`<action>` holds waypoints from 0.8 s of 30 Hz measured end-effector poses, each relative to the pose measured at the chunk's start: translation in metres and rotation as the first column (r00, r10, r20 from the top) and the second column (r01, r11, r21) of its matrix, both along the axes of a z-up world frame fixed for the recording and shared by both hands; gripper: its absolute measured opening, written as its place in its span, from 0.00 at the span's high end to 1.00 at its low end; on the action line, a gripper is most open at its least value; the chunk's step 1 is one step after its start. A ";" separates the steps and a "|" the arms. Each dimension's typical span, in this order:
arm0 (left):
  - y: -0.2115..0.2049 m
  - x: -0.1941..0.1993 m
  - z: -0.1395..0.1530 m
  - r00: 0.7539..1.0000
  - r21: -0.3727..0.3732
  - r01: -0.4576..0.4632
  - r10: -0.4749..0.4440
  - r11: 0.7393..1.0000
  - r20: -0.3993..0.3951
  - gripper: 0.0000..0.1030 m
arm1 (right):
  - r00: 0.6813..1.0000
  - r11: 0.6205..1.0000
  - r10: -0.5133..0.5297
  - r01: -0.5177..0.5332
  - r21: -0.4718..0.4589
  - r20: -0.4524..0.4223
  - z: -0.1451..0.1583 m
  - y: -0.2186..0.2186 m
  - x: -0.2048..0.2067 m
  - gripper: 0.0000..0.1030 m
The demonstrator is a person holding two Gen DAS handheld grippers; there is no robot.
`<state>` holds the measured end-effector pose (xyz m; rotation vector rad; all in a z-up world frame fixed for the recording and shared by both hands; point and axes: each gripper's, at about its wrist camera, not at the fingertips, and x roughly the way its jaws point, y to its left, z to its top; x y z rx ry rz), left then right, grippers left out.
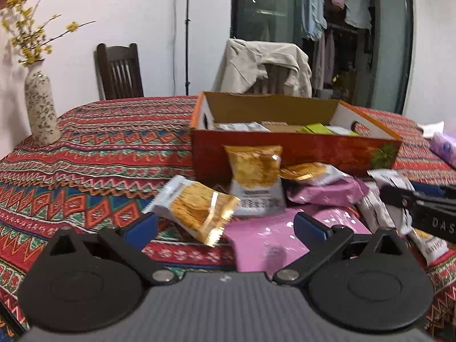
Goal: Organize snacks
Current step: 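Grasp a white printed packet with the right gripper while the left gripper grasps a pink packet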
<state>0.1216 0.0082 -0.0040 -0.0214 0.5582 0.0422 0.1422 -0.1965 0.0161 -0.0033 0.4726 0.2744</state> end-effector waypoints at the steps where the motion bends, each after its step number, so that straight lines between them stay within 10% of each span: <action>1: -0.003 0.001 -0.001 1.000 0.006 0.000 0.000 1.000 -0.009 0.00 | 1.000 1.000 0.001 -0.001 0.001 0.001 0.000 0.000 0.000 0.60; 24: -0.024 0.003 -0.019 0.991 0.030 -0.003 0.007 1.000 -0.130 0.00 | 1.000 0.999 0.021 -0.021 0.028 0.014 0.000 -0.004 -0.005 0.59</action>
